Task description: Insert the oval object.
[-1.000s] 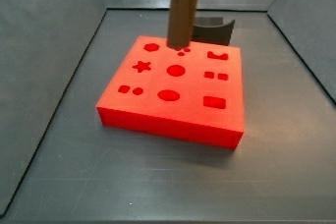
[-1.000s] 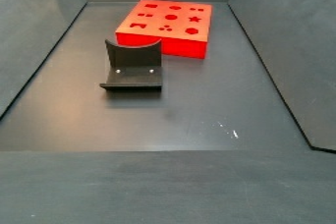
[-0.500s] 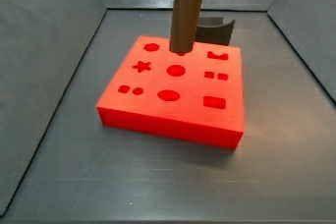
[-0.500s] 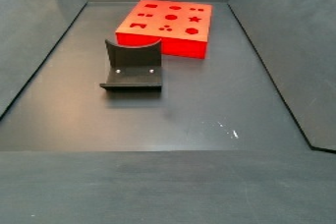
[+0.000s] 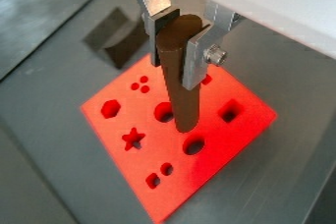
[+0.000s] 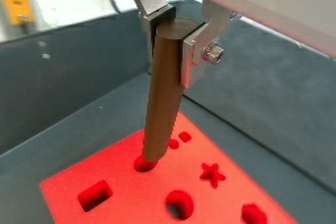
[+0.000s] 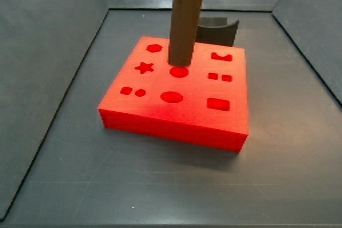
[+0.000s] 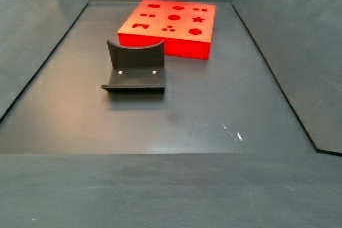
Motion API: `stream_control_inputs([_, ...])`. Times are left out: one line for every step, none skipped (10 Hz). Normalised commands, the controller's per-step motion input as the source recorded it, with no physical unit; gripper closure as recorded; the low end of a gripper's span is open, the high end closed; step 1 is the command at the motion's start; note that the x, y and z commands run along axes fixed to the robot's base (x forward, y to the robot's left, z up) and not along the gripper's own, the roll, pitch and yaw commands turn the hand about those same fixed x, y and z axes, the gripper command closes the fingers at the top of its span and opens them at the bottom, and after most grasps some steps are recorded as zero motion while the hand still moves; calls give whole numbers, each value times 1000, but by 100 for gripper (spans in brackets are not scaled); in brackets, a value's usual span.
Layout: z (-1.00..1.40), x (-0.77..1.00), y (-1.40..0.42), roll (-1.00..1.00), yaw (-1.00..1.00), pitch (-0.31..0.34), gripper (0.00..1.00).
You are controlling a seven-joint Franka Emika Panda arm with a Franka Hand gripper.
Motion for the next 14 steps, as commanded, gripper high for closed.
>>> stream_control_inputs([-403,-69,-29,-160,-929,-251,100])
stream_control_inputs([-417,-89,-40,-129,-963,-227,100])
stream_control_inputs([-97,0,0,-79,-394,-180,100])
stream_control_inputs([0,-3,0,0,-23,0,100])
stream_control_inputs([0,-43,0,0,-6,0,100])
stream_control_inputs([-83,-69,0,0,-23,-9,100])
stream_control_inputs([-166,-140,-29,-16,-331,-57,100])
stream_control_inputs([-66,-3,-40,0,-286,-11,100])
stream_control_inputs([-17,0,0,0,0,0,100])
stream_control_inputs([-234,0,-163,0,0,-26,100])
stream_control_inputs([-363,6,-126,19,0,-24,100])
stream_control_inputs([-363,0,-31,66,0,0,100])
stream_control_inputs([-254,11,20,127,-29,0,100])
stream_control_inputs([-131,0,126,156,-46,4,100])
